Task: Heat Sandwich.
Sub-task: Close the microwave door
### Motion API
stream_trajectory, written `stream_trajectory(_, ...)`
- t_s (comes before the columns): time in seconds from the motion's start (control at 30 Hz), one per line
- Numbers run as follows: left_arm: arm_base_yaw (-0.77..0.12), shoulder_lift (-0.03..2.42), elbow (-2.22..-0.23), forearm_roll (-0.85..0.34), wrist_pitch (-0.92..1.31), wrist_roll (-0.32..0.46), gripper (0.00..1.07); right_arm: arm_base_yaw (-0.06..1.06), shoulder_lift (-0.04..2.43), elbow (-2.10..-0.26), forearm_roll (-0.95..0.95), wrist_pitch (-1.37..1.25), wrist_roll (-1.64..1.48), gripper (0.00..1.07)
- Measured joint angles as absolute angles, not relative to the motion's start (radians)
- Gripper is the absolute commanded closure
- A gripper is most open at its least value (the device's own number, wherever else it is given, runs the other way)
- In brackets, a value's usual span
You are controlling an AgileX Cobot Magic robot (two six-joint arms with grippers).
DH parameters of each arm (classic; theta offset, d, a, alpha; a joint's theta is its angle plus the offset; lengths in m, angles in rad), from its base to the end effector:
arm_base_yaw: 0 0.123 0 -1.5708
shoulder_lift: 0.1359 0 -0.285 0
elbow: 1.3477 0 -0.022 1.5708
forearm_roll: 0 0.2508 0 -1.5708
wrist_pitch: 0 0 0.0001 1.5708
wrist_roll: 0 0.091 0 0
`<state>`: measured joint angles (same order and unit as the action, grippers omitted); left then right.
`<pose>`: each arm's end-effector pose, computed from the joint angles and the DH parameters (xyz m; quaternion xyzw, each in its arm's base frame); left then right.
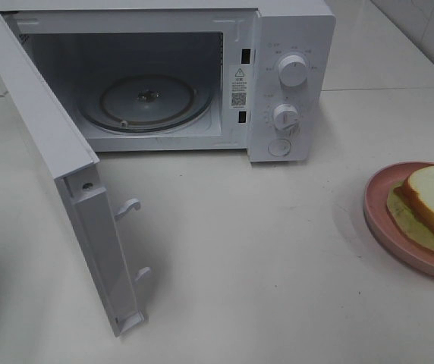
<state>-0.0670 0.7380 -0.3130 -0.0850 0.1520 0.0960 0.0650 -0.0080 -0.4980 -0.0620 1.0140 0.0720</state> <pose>0.1409 -0.0106 0.2363 0.0372 0.8565 -0.0197 0.5144 -0.0038 -0.0050 0.2807 0.0035 0.8388 0.0063 0.5444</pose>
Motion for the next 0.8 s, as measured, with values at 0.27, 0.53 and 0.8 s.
stream_trajectory(0.27, -0.067, 0.862, -0.235, -0.085, -0.211, 0.099, 1.07, 0.065, -0.008, -0.498, -0.062, 1.014, 0.072, 0.31)
stream_trajectory(0.53, -0.118, 1.072, -0.233, 0.006, -0.517, 0.090, 1.07, 0.065, -0.008, -0.498, -0.062, 1.014, 0.072, 0.31)
stream_trajectory(0.8, -0.197, 1.260, -0.234, 0.071, -0.664, 0.031, 1.07, 0.065, -0.008, -0.498, -0.062, 1.014, 0.072, 0.31)
